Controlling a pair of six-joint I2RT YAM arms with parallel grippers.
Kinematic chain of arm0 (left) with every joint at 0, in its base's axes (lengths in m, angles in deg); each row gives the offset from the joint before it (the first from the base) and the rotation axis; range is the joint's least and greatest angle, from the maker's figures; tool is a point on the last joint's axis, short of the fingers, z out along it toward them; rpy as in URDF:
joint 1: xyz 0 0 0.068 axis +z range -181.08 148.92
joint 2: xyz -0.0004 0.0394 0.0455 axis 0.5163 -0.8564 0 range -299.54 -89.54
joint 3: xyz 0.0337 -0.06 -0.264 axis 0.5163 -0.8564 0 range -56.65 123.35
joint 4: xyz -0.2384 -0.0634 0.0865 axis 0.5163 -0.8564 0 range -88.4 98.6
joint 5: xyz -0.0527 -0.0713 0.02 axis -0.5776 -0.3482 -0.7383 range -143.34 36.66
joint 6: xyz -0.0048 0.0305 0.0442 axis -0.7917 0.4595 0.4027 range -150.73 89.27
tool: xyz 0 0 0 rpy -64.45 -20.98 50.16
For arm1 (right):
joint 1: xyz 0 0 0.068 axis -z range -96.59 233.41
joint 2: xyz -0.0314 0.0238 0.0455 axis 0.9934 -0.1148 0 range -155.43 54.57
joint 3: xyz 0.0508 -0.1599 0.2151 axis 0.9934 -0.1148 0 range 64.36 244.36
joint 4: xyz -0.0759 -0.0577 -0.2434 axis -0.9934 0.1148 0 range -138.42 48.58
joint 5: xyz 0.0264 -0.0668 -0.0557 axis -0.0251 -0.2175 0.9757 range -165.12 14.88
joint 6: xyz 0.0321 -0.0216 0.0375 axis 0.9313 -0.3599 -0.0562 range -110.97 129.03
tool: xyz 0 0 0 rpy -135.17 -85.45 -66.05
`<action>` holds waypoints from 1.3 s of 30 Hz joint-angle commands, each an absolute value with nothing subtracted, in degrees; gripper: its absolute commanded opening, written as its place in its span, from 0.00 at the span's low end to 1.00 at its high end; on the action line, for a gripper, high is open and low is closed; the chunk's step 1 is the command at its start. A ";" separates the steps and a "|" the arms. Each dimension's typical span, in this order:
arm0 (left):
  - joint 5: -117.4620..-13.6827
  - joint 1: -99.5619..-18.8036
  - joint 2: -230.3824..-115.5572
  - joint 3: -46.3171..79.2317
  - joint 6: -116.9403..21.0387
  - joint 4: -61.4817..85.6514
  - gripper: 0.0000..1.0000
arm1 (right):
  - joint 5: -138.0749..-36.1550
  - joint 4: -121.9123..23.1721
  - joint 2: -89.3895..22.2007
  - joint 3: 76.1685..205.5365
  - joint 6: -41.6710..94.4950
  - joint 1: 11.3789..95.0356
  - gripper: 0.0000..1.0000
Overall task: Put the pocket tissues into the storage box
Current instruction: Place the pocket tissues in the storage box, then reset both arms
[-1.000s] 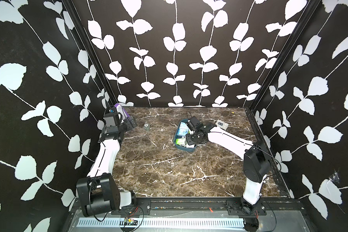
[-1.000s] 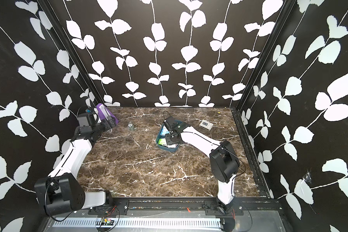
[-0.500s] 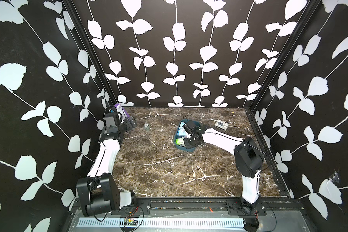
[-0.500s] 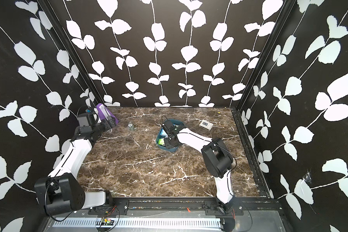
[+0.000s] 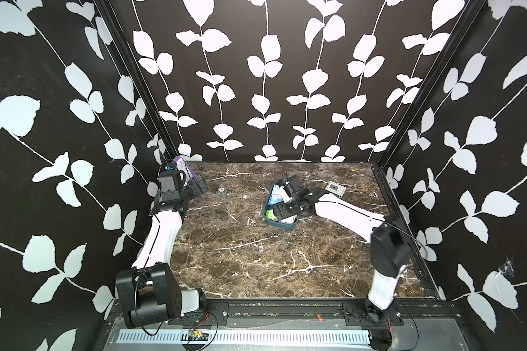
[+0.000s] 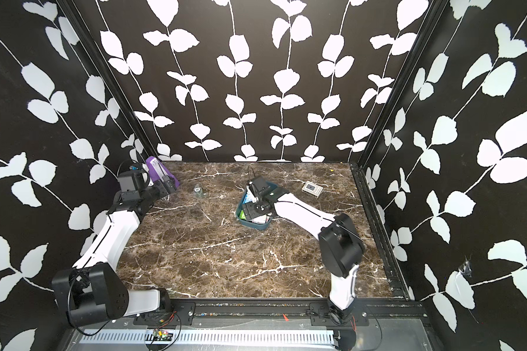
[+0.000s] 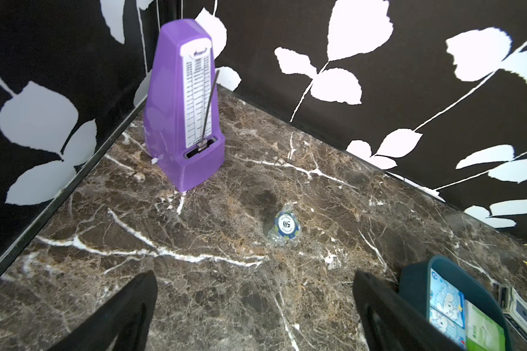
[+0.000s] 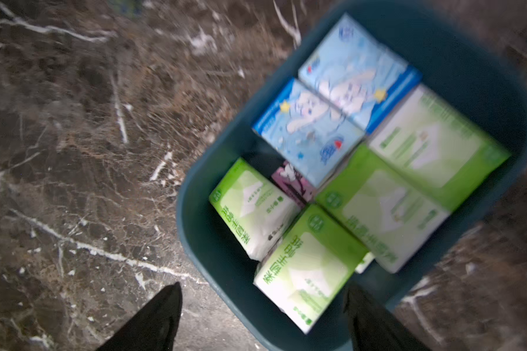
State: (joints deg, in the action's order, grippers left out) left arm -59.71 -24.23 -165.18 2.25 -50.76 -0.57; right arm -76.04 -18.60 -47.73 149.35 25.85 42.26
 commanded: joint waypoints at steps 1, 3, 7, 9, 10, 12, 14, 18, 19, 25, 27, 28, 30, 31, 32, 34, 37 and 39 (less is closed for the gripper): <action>-56.26 -26.12 -163.71 0.28 -48.86 3.61 0.99 | -71.11 -23.63 -41.36 146.68 19.70 43.92 1.00; -54.68 -26.65 -163.80 -1.64 -48.06 6.14 0.99 | -69.02 -25.20 -38.83 144.83 18.20 45.79 0.99; -51.63 -27.02 -163.73 -5.22 -46.43 9.93 0.99 | -68.24 -27.81 -34.08 140.83 17.39 51.87 0.99; -50.17 -27.10 -163.63 -7.25 -44.51 11.83 0.99 | -67.38 -29.25 -32.39 137.86 17.04 54.74 0.99; -49.57 -27.14 -163.71 -8.71 -43.01 13.20 0.99 | -66.29 -29.89 -31.66 136.68 17.11 56.12 1.00; -48.07 -27.34 -164.04 -10.64 -40.60 15.27 0.99 | -64.54 -30.92 -30.50 134.69 17.50 58.64 0.99; -46.74 -27.42 -164.79 -12.72 -39.05 17.55 0.99 | -62.64 -31.72 -29.90 132.57 17.77 60.96 0.99; -47.03 -27.52 -167.52 -16.35 -35.54 24.07 0.99 | -60.35 -34.58 -29.01 127.38 17.15 64.94 0.99; -46.72 -27.52 -168.50 -16.71 -34.82 25.06 0.99 | -61.09 -35.95 -28.71 126.00 16.45 65.82 1.00; -47.47 -27.66 -172.89 -16.04 -32.36 27.97 0.99 | -58.10 -48.36 -27.92 116.25 10.23 68.29 1.00; -48.11 -27.91 -173.65 -16.54 -30.94 31.78 0.99 | -56.98 -52.60 -28.46 113.78 9.12 68.89 1.00; -48.37 -27.98 -173.86 -17.17 -30.24 34.30 0.99 | -57.08 -53.58 -28.99 113.27 9.23 69.30 1.00; -49.02 -28.00 -174.84 -17.50 -28.34 37.92 0.99 | -56.77 -54.86 -30.34 112.75 9.57 70.16 1.00; -49.21 -27.99 -175.26 -16.91 -27.67 37.59 0.99 | -56.36 -55.44 -30.97 112.57 9.72 70.60 1.00; -49.55 -28.00 -175.62 -16.34 -27.28 37.12 0.99 | -56.03 -56.75 -31.41 112.03 9.64 70.83 1.00; -50.61 -27.96 -176.35 -15.79 -26.27 37.43 0.99 | -56.23 -60.58 -32.19 110.56 9.36 71.52 1.00; -51.98 -27.92 -178.19 -15.91 -24.05 39.71 0.99 | -56.72 -63.47 -32.59 110.07 8.24 71.99 1.00; -52.83 -28.05 -179.01 -15.60 -23.56 40.66 0.99 | -57.46 -63.48 -32.97 110.46 8.41 72.59 1.00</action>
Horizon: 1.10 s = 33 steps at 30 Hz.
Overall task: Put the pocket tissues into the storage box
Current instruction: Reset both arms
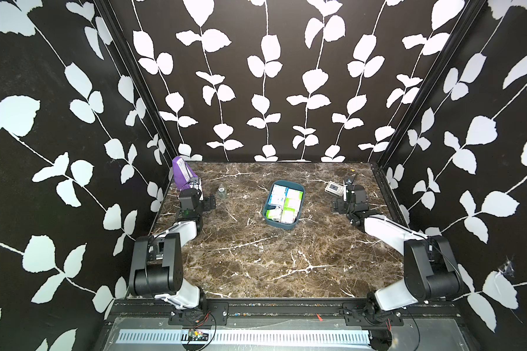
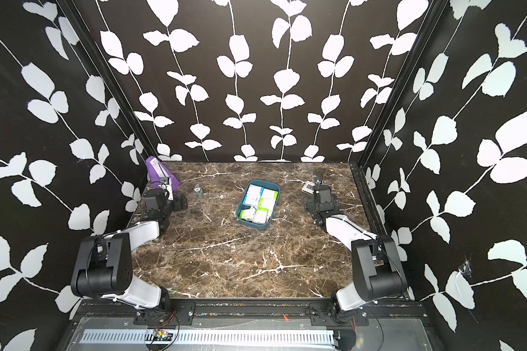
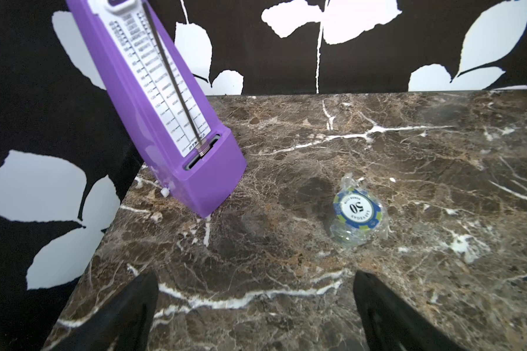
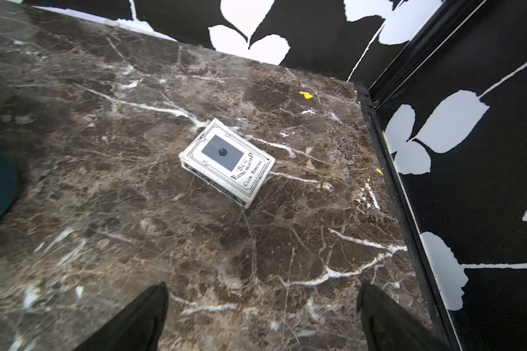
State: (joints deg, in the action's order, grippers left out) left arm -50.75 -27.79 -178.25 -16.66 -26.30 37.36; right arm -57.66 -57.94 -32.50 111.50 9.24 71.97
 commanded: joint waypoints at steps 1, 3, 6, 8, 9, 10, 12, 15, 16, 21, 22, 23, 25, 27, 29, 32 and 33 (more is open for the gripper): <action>-52.92 -28.06 -179.00 -15.12 -23.73 39.21 0.99 | -57.90 -63.76 -33.10 110.51 8.43 72.76 1.00; -52.73 -28.14 -179.99 -15.14 -24.18 40.56 0.99 | -59.20 -65.48 -32.65 109.58 8.34 73.27 1.00; -53.06 -28.44 -177.04 -15.29 -22.46 37.97 0.99 | -60.27 -62.59 -31.16 110.16 8.77 74.20 1.00; -50.58 -28.49 -171.83 -12.82 -25.01 25.64 0.99 | -61.20 -59.25 -28.76 110.53 8.21 74.50 1.00; -49.17 -28.46 -169.64 -12.93 -26.87 21.92 0.99 | -61.76 -58.72 -27.18 109.78 7.82 74.74 1.00; -49.58 -28.45 -167.67 -14.77 -28.13 21.94 0.99 | -62.40 -58.69 -25.59 108.76 7.82 75.32 1.00; -51.97 -29.26 -165.90 -19.48 -28.27 27.03 0.99 | -64.04 -58.62 -23.79 106.74 8.18 77.02 1.00; -48.83 -31.13 -168.02 -22.94 -29.64 32.89 0.99 | -65.38 -60.02 -22.61 103.52 8.60 79.20 1.00; -48.55 -31.50 -169.35 -23.22 -28.91 33.70 0.99 | -66.27 -62.69 -22.17 101.79 8.42 79.65 1.00; -43.76 -32.49 -172.98 -28.50 -28.31 45.03 0.99 | -71.22 -77.68 -24.99 94.94 6.73 80.89 1.00; -43.93 -32.45 -174.35 -29.97 -28.40 48.86 0.99 | -72.37 -81.10 -26.20 93.48 6.58 81.11 1.00; -45.34 -32.64 -175.30 -31.40 -27.28 52.97 0.99 | -72.92 -84.81 -27.26 91.68 6.31 81.14 1.00; -46.02 -33.43 -176.88 -33.37 -26.41 57.36 0.99 | -73.15 -93.51 -29.02 87.82 6.05 81.15 1.00; -45.87 -33.50 -179.66 -35.08 -25.98 64.71 0.99 | -73.56 -98.68 -31.13 85.63 5.81 81.15 1.00; -46.12 -33.46 -177.68 -34.32 -26.53 59.26 0.99 | -73.59 -103.37 -33.87 84.96 6.02 81.13 1.00; -46.20 -33.50 -178.78 -34.41 -26.25 61.79 0.99 | -73.28 -99.69 -32.92 86.01 5.90 81.26 1.00; -46.13 -33.41 -177.99 -33.93 -26.42 59.04 0.99 | -73.00 -100.33 -33.33 85.93 6.02 81.21 1.00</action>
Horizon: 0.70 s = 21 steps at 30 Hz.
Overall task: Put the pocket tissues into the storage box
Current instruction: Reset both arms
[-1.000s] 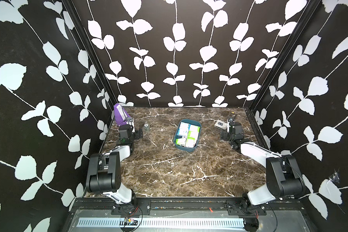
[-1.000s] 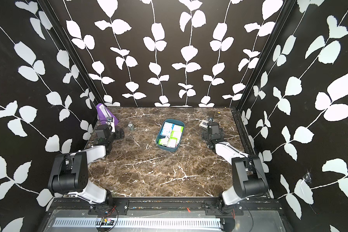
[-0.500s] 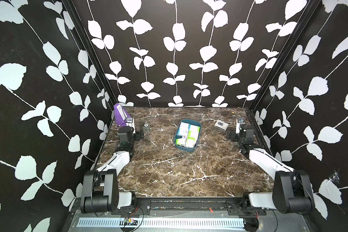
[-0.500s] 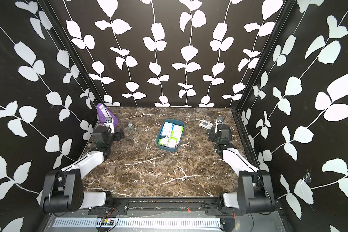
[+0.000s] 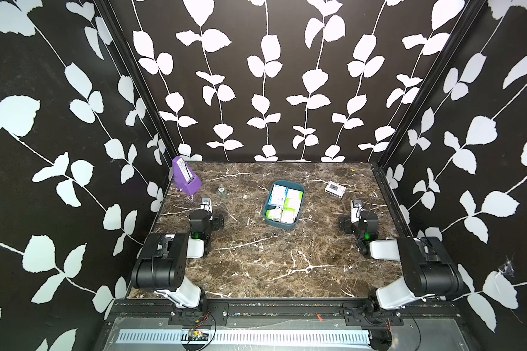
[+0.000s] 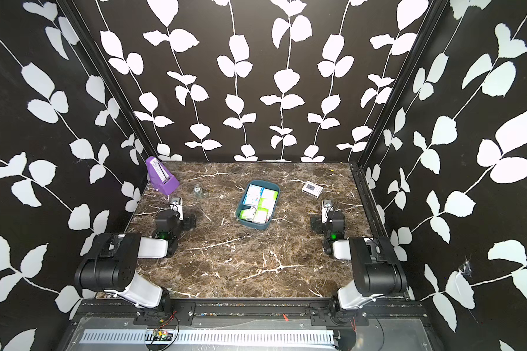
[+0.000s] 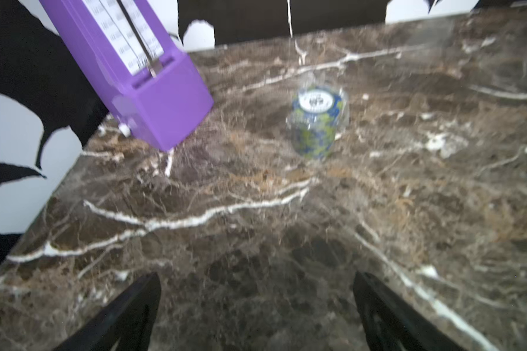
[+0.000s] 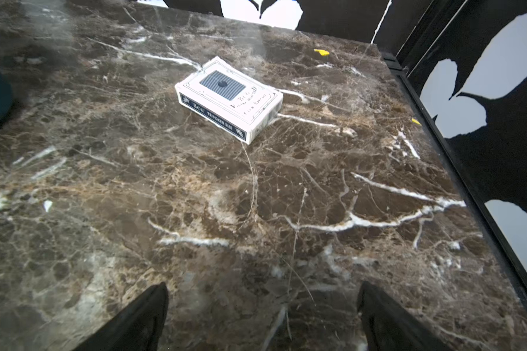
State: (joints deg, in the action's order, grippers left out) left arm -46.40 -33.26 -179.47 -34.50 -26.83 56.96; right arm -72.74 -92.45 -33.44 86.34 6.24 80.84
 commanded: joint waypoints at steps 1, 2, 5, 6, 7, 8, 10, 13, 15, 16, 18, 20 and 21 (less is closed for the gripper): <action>-46.24 -33.45 -178.79 -34.33 -26.22 61.16 0.99 | -71.84 -98.53 -32.98 86.36 6.55 81.21 1.00; -46.05 -33.48 -179.16 -34.49 -25.94 62.50 0.99 | -70.59 -96.53 -32.48 87.10 7.22 81.21 1.00; -46.23 -33.40 -178.09 -34.27 -26.33 59.99 0.99 | -69.50 -96.41 -32.86 87.46 7.78 81.21 0.99; -46.34 -33.45 -178.75 -34.34 -25.98 61.39 0.99 | -69.58 -96.66 -32.81 87.41 7.74 81.27 1.00; -46.38 -33.44 -178.70 -34.42 -25.99 61.62 0.99 | -69.48 -96.95 -32.99 87.30 7.75 81.24 1.00; -46.36 -33.46 -178.39 -34.26 -26.14 60.62 0.99 | -69.55 -96.49 -32.84 87.38 7.71 81.24 0.99; -46.38 -33.46 -178.45 -34.23 -26.10 60.65 0.99 | -69.57 -96.63 -32.88 87.41 7.72 81.34 1.00; -46.31 -33.43 -178.31 -34.15 -26.14 60.24 0.99 | -69.58 -96.58 -32.86 87.44 7.80 81.30 1.00; -46.39 -33.46 -178.38 -34.15 -26.03 60.32 0.99 | -69.56 -96.65 -32.91 87.46 7.81 81.30 0.99; -46.41 -33.46 -178.40 -34.15 -26.06 60.20 0.99 | -69.58 -96.59 -32.91 87.46 7.78 81.30 1.00; -51.23 -33.44 -178.65 -32.50 -24.02 57.64 0.99 | -69.58 -96.60 -32.88 87.44 7.80 81.30 0.99; -52.01 -33.46 -178.65 -32.59 -23.98 57.61 0.99 | -69.58 -96.53 -32.89 87.39 7.86 81.30 1.00; -52.01 -33.46 -178.51 -32.59 -24.00 57.46 0.99 | -69.57 -96.63 -32.84 87.47 7.74 81.30 1.00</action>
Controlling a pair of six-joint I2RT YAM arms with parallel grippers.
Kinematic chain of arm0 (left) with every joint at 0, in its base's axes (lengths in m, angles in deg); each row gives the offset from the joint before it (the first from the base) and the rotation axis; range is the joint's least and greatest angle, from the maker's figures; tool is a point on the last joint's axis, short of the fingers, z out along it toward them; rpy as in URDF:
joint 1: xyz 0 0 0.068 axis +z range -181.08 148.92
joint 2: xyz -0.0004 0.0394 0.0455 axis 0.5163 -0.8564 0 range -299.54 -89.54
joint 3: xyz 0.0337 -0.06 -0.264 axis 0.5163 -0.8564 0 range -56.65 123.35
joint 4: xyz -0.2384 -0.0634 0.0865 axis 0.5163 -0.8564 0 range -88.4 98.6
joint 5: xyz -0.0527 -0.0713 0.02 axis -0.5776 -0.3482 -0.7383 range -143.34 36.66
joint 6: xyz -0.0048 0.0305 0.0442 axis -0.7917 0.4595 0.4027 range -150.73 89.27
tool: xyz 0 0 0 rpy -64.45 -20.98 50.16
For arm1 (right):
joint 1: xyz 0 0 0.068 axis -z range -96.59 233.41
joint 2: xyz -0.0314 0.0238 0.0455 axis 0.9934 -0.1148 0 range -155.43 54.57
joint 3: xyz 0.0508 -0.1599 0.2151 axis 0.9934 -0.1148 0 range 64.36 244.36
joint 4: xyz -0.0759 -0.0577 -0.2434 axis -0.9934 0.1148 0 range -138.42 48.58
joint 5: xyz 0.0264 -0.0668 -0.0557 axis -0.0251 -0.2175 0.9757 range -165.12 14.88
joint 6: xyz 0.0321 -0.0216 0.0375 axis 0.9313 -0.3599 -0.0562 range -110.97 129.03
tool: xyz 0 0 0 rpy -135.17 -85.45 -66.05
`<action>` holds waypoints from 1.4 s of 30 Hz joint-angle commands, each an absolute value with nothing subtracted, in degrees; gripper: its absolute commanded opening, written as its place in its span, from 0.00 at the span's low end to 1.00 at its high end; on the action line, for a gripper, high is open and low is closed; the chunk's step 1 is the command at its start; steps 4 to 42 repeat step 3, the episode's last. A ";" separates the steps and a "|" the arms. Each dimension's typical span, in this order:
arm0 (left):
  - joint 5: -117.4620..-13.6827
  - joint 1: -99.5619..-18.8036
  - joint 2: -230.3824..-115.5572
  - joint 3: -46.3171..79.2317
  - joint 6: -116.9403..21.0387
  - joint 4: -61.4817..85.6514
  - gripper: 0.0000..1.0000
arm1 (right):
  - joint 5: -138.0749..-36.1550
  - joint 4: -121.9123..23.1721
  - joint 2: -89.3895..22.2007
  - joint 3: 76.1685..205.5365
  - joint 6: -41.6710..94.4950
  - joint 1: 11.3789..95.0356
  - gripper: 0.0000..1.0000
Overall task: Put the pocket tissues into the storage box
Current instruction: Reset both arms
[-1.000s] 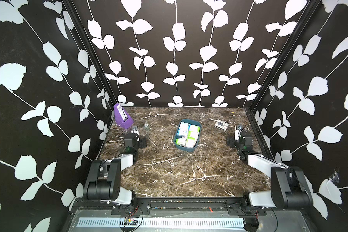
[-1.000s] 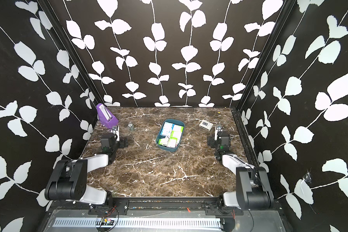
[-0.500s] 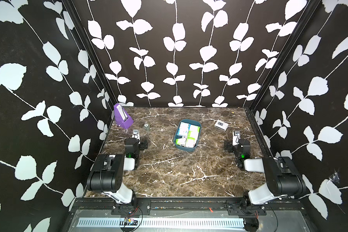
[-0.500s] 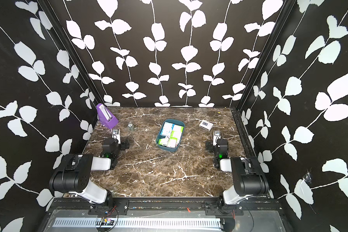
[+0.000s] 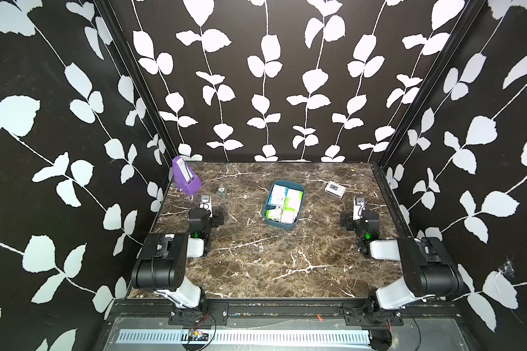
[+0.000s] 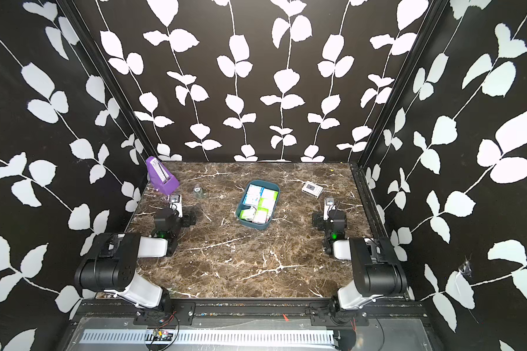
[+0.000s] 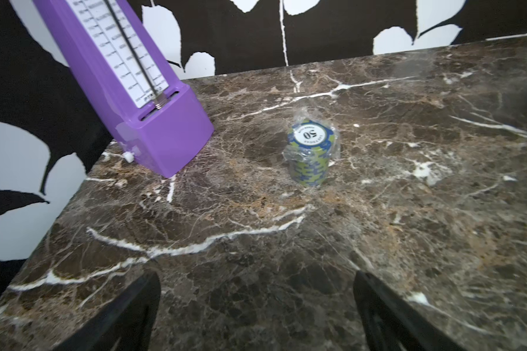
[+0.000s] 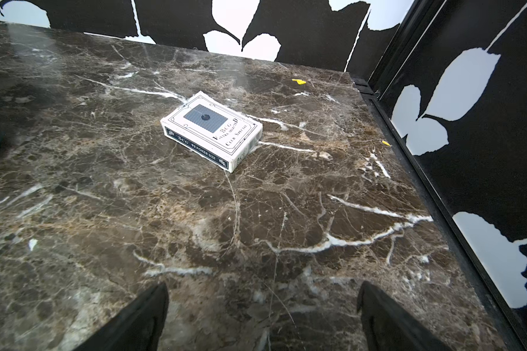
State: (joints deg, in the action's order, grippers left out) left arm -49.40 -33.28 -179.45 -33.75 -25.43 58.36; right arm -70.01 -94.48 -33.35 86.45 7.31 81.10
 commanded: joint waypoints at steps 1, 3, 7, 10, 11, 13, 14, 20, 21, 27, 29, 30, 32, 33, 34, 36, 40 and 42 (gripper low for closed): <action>-51.94 -33.45 -178.56 -32.66 -23.97 57.54 0.99 | -69.58 -96.58 -32.85 87.40 7.82 81.30 0.99; -52.04 -33.42 -178.44 -32.74 -23.98 57.71 0.99 | -69.58 -96.59 -32.86 87.47 7.80 81.30 0.99; -52.04 -33.42 -178.44 -32.74 -23.98 57.71 0.99 | -69.58 -96.59 -32.86 87.47 7.80 81.30 0.99; -52.04 -33.42 -178.44 -32.74 -23.98 57.71 0.99 | -69.58 -96.59 -32.86 87.47 7.80 81.30 0.99; -52.04 -33.42 -178.44 -32.74 -23.98 57.71 0.99 | -69.58 -96.59 -32.86 87.47 7.80 81.30 0.99; -52.04 -33.42 -178.44 -32.74 -23.98 57.71 0.99 | -69.58 -96.59 -32.86 87.47 7.80 81.30 0.99; -52.04 -33.42 -178.44 -32.74 -23.98 57.71 0.99 | -69.58 -96.59 -32.86 87.47 7.80 81.30 0.99; -52.04 -33.42 -178.44 -32.74 -23.98 57.71 0.99 | -69.58 -96.59 -32.86 87.47 7.80 81.30 0.99; -52.04 -33.42 -178.44 -32.74 -23.98 57.71 0.99 | -69.58 -96.59 -32.86 87.47 7.80 81.30 0.99; -52.04 -33.42 -178.44 -32.74 -23.98 57.71 0.99 | -69.58 -96.59 -32.86 87.47 7.80 81.30 0.99; -52.04 -33.42 -178.44 -32.74 -23.98 57.71 0.99 | -69.58 -96.59 -32.86 87.47 7.80 81.30 0.99; -52.04 -33.42 -178.44 -32.74 -23.98 57.71 0.99 | -69.58 -96.59 -32.86 87.47 7.80 81.30 0.99; -52.04 -33.42 -178.44 -32.74 -23.98 57.71 0.99 | -69.58 -96.59 -32.86 87.47 7.80 81.30 0.99; -52.04 -33.42 -178.44 -32.74 -23.98 57.71 0.99 | -69.58 -96.59 -32.86 87.47 7.80 81.30 0.99; -52.04 -33.42 -178.44 -32.74 -23.98 57.71 0.99 | -69.58 -96.59 -32.86 87.47 7.80 81.30 0.99; -52.04 -33.42 -178.44 -32.74 -23.98 57.71 0.99 | -69.58 -96.59 -32.86 87.47 7.80 81.30 0.99; -52.04 -33.42 -178.44 -32.74 -23.98 57.71 0.99 | -69.58 -96.59 -32.86 87.47 7.80 81.30 0.99; -52.04 -33.42 -178.44 -32.74 -23.98 57.71 0.99 | -69.58 -96.59 -32.86 87.47 7.80 81.30 0.99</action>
